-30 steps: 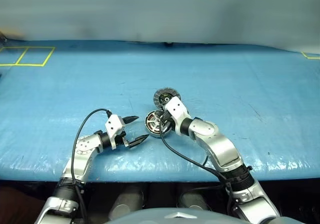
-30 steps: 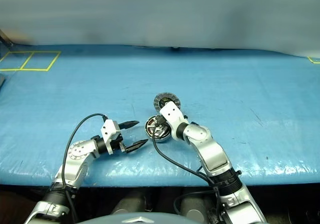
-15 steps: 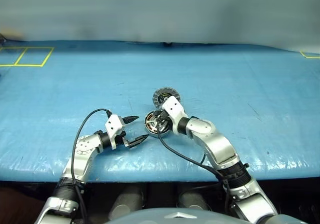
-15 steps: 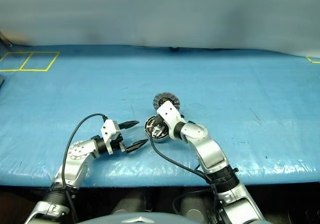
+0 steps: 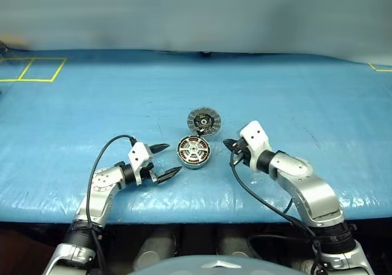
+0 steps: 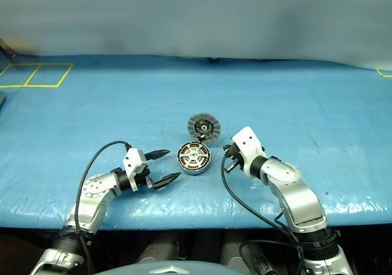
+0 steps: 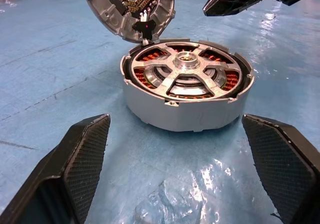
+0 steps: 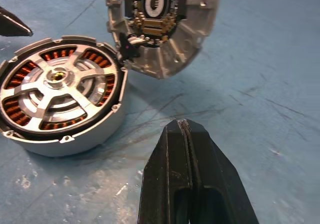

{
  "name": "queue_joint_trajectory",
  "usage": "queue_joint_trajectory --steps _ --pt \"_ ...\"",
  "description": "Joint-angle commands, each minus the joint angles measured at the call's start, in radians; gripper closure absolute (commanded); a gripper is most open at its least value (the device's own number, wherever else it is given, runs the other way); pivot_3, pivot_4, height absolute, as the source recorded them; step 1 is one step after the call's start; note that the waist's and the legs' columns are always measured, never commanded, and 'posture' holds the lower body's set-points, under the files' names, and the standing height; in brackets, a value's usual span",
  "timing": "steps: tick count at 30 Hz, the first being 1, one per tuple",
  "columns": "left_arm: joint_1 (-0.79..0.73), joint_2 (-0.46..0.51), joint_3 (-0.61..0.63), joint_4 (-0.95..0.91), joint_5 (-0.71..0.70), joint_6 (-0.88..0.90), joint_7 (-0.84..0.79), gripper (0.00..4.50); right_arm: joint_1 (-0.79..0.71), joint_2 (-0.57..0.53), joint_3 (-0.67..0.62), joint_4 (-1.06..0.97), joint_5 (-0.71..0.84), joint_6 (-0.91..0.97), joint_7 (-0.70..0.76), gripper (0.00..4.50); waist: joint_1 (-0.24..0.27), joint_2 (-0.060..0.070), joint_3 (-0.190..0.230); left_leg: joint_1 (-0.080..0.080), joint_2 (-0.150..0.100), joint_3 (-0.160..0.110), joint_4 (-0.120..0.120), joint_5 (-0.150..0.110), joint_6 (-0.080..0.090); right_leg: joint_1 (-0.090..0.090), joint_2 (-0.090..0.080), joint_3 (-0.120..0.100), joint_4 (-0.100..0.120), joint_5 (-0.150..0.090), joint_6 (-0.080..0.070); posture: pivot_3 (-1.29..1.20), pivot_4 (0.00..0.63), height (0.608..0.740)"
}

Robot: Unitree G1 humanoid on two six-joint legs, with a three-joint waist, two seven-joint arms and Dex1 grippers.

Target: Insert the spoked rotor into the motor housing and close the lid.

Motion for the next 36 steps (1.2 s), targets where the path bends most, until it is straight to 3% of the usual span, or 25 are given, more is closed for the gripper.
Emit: queue_joint_trajectory --steps 1,7,11,15,21,27,36 --pt "-0.008 0.008 0.013 -0.027 -0.005 -0.01 0.001 0.0 -0.098 0.036 -0.058 0.132 -0.044 -0.088 -0.087 4.48 -0.002 0.0 0.0 0.0 0.0 0.0 0.0 0.0 0.0 0.0 0.0 0.0 0.0 0.0 0.0 0.0 0.15 0.74" --pt "-0.005 0.015 0.017 -0.037 -0.008 -0.004 0.001 0.0 -0.255 0.084 -0.046 0.386 -0.044 -0.234 -0.047 4.48 -0.002 0.0 0.0 0.0 -0.001 0.0 0.0 0.001 0.001 0.0 0.0 0.0 -0.001 0.0 0.0 0.0 0.15 0.74" --pt "0.0 0.015 0.019 -0.043 -0.009 -0.004 0.005 0.0 -0.385 0.128 -0.036 0.589 -0.021 -0.32 0.048 4.48 -0.004 0.0 0.0 0.0 -0.001 0.0 -0.001 0.003 0.004 -0.001 0.0 0.0 -0.001 0.001 0.0 0.0 0.15 0.74" --pt "0.009 0.015 0.021 -0.053 -0.014 0.003 0.004 0.0 -0.454 0.151 -0.041 0.665 0.022 -0.366 0.164 4.48 -0.005 0.0 0.0 0.0 -0.001 0.0 -0.002 0.003 0.004 -0.001 0.0 0.0 -0.001 0.001 0.0 0.0 0.15 0.74" --pt "0.01 0.015 0.022 -0.052 -0.016 0.008 0.001 0.0 -0.5 0.155 -0.011 0.652 0.089 -0.35 0.352 4.48 -0.004 0.0 0.0 0.0 -0.001 0.0 -0.002 0.002 0.004 -0.001 0.0 0.0 -0.001 0.001 0.0 0.0 0.15 0.74" --pt "0.017 0.02 0.025 -0.059 -0.018 0.016 -0.001 0.0 -0.447 0.099 0.079 0.523 0.091 -0.329 0.504 4.48 -0.004 0.0 0.0 0.0 -0.001 0.0 -0.002 0.001 0.002 -0.001 0.0 0.0 -0.001 0.001 0.0 0.0 0.15 0.74" --pt "0.036 0.033 0.028 -0.08 -0.027 0.033 -0.007 0.0 -0.304 0.073 0.165 0.332 0.055 -0.274 0.463 4.48 -0.003 0.0 0.0 0.0 -0.001 0.0 -0.002 0.0 0.0 -0.001 -0.001 0.0 0.0 0.001 0.0 0.0 0.15 0.74"
